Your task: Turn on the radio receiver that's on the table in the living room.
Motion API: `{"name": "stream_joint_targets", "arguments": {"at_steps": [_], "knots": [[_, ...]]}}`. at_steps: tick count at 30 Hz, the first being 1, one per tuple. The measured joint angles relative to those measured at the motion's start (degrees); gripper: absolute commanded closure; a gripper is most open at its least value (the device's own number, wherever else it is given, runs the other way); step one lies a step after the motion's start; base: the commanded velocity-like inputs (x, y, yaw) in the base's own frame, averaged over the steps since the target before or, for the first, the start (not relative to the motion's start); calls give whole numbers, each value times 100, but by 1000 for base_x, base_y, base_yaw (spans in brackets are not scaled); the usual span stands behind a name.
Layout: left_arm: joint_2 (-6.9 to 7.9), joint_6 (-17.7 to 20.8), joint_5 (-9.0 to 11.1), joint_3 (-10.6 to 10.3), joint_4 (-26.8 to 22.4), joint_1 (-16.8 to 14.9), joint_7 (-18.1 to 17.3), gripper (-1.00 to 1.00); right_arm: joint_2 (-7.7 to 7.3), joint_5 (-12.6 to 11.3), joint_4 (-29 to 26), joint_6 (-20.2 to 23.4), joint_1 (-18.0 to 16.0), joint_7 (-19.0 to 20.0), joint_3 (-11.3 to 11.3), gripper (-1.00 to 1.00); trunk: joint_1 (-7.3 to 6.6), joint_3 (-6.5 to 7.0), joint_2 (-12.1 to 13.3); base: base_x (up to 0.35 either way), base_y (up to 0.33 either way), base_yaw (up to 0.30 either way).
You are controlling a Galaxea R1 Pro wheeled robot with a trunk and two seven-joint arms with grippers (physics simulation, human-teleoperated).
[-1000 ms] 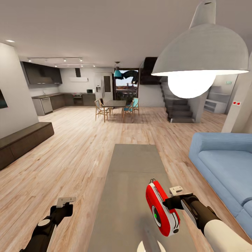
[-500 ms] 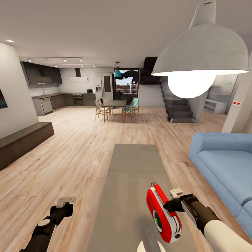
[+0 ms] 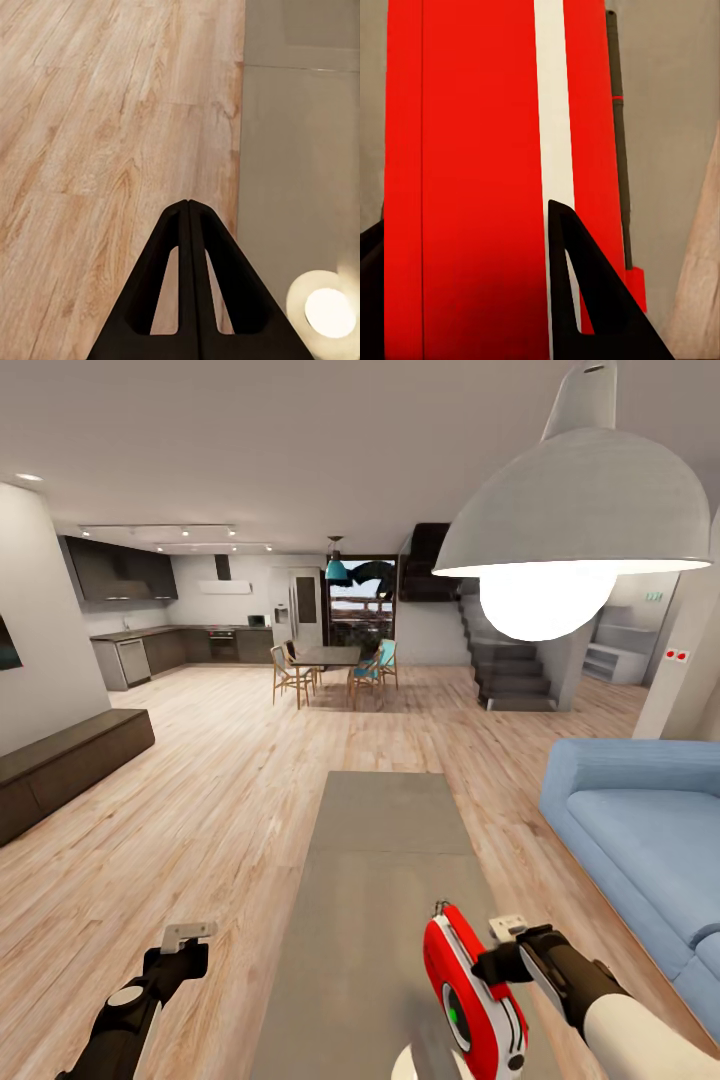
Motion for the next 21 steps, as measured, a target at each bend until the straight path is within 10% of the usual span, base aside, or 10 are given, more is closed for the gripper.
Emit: {"name": "stream_joint_targets", "arguments": {"at_steps": [7, 21], "knots": [[0, 0, 0, -2, 0, 0, 0, 100, 4, -17, 128, -2, -2, 0, 389, 100, 0, 1, 0, 0, 0, 0], [-1, 0, -1, -2, 2, 0, 0, 100, 4, -12, 145, -18, -2, 0, 433, 100, 0, 1, 0, 0, 0, 0]]}}
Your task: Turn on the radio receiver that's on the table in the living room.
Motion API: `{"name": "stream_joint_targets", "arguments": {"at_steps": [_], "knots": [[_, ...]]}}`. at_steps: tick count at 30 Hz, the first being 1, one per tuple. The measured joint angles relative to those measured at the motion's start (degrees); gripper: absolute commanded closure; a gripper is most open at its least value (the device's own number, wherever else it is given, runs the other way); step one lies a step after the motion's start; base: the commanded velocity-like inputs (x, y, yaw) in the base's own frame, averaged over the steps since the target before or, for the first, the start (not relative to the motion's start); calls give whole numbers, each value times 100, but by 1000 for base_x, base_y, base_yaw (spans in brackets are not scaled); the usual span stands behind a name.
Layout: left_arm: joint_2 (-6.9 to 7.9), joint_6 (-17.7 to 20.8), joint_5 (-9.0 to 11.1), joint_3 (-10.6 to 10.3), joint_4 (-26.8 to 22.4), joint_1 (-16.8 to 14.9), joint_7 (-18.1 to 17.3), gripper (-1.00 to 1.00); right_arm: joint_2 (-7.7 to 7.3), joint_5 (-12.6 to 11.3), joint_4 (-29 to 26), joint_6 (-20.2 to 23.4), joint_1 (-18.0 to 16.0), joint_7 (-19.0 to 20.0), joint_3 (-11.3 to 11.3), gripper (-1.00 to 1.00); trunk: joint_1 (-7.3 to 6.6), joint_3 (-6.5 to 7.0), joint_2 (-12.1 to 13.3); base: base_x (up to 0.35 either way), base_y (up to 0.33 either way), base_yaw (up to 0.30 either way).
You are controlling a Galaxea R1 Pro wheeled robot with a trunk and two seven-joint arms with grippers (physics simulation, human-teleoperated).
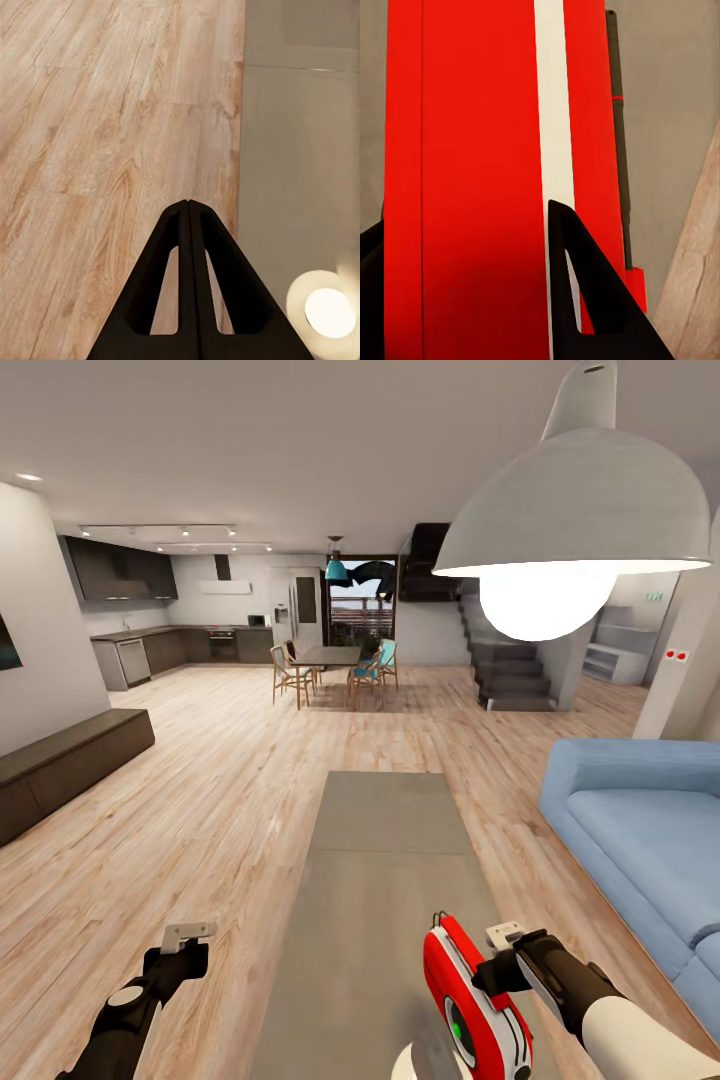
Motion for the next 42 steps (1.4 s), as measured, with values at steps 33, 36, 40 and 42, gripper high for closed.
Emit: {"name": "stream_joint_targets", "arguments": {"at_steps": [33, 36, 40, 42], "knots": [[-193, 0, -35, 0, 5, 0, 9, 100, 0, -2, 0, -19, 0, 7, -3, 100, 483, -395, -882, 0, 0, 0], [-193, 0, -35, 0, 6, 0, 9, 100, 0, -8, 0, -19, 0, 14, -7, 100, 483, -395, -882, 0, 0, 0], [-193, 0, -37, 0, 6, 0, 9, 100, 0, -21, -1, -22, 0, 138, -8, 100, 483, -395, -882, 0, 0, 0], [-193, 0, -36, 0, 7, 0, 9, 100, 0, -20, -3, -23, 0, 256, -7, 100, 483, -395, -882, 0, 0, 0]]}}
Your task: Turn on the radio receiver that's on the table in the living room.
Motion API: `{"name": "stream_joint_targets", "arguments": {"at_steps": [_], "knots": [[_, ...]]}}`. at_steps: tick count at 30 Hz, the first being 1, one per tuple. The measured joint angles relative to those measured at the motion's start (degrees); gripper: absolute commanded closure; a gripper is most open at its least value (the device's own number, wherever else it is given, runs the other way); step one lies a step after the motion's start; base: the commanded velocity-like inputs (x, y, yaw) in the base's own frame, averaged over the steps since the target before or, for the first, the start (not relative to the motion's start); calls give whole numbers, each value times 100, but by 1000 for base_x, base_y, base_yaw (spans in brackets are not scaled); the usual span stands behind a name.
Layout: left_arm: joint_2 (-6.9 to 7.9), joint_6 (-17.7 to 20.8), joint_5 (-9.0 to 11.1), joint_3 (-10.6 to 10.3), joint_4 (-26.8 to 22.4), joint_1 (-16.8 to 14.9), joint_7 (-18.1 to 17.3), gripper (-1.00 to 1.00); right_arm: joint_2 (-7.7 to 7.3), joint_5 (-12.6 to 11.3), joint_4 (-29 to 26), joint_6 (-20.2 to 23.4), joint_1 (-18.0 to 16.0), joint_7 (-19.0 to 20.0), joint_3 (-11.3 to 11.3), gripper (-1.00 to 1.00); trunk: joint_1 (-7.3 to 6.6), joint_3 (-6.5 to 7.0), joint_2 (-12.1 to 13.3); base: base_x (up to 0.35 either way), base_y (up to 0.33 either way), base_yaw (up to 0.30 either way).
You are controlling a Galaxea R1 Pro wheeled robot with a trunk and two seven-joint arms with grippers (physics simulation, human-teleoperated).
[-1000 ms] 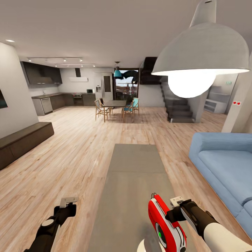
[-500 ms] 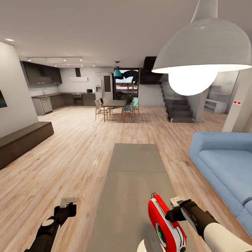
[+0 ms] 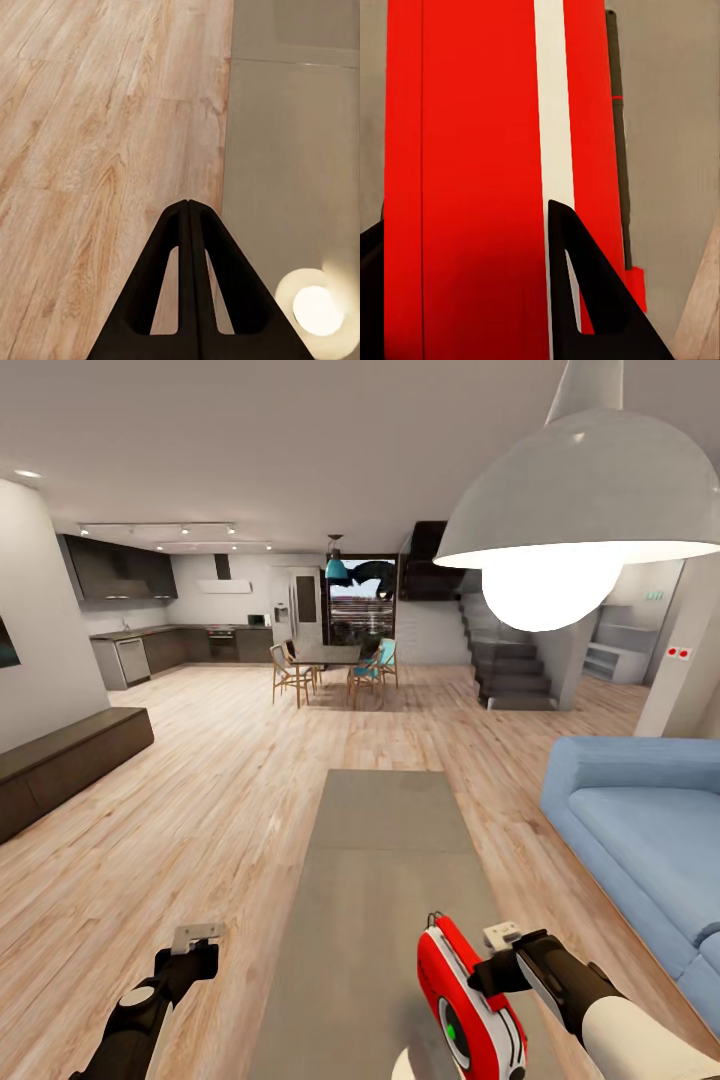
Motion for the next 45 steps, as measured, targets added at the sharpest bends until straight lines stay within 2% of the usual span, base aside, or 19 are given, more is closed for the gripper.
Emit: {"name": "stream_joint_targets", "arguments": {"at_steps": [10, 15, 19, 33, 37, 45], "knots": [[0, 0, 1, 0, -1, 0, 0, 100, 0, 34, 2, -22, 0, 182, 5, 100, 0, 0, 0, 0, 0, 0], [0, 0, 1, 0, -1, 0, 0, 100, 0, 23, 0, -15, 0, 599, 9, 100, 0, 0, 0, 0, 0, 0], [0, 0, 1, 0, 0, 0, 0, 100, 0, 62, -1, -24, 0, 734, 10, 100, 0, 0, 0, 0, 0, 0], [0, 0, 0, 0, 0, 0, 0, 100, 0, 53, 4, 10, 0, 655, 41, 100, 0, 0, 0, 0, 0, 0], [0, 0, 1, 0, 0, 0, 0, 100, -1, 146, 5, 27, -1, 525, 46, 100, 0, 0, 0, 0, 0, 0], [-1, 0, 0, 0, 0, 0, 0, 100, 0, 138, 77, 45, 0, 486, 45, 100, 0, 0, 0, 0, 0, 0]]}}
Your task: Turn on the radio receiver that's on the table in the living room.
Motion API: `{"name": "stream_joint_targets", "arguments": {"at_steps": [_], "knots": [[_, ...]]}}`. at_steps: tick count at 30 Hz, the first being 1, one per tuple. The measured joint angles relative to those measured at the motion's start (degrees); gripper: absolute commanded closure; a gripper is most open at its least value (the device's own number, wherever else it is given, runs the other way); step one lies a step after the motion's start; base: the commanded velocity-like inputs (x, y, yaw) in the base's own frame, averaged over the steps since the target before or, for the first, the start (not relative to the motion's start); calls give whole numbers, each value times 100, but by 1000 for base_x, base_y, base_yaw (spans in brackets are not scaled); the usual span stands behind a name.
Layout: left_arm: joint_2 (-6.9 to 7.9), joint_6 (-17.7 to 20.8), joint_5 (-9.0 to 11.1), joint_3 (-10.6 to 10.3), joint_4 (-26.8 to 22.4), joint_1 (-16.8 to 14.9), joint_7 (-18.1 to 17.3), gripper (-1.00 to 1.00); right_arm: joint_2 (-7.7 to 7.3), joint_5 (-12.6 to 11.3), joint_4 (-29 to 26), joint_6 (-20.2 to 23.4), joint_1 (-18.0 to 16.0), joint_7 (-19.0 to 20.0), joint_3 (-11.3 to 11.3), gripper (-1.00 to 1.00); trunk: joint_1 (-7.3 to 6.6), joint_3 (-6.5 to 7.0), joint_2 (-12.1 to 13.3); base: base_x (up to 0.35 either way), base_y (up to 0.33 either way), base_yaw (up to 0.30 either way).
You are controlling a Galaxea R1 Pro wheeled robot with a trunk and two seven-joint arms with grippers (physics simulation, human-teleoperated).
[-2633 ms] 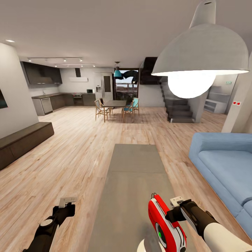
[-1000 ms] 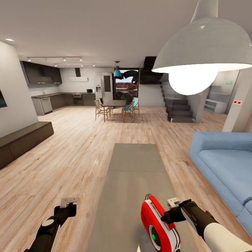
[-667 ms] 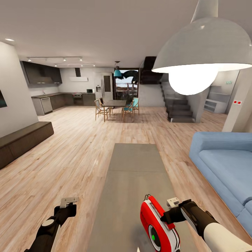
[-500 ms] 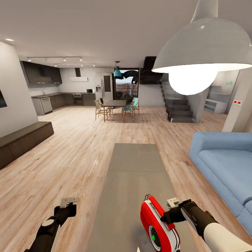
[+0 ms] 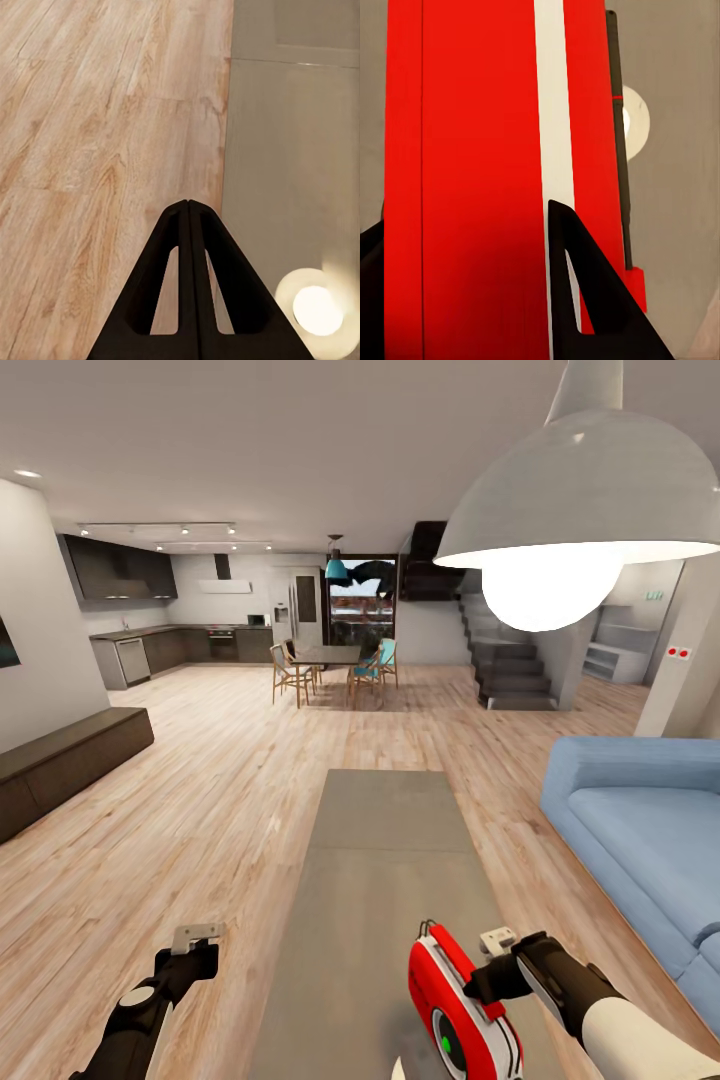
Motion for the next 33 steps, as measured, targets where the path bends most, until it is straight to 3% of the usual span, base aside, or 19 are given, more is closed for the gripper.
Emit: {"name": "stream_joint_targets", "arguments": {"at_steps": [9, 29, 33], "knots": [[1, 0, 0, 0, 0, 0, 1, 100, 9, 0, 19, 1, 0, -20, -1, 100, 0, 0, 0, 0, 0, 0], [0, 0, 0, 0, 0, 0, 0, 100, 9, 1, 20, 1, 0, -21, -1, 100, 439, -358, -801, 0, 0, 0], [1, 0, 1, 0, 0, 0, 0, 100, 9, -1, 20, 0, 0, -21, -1, 100, 439, -359, -802, 0, 0, 0]]}}
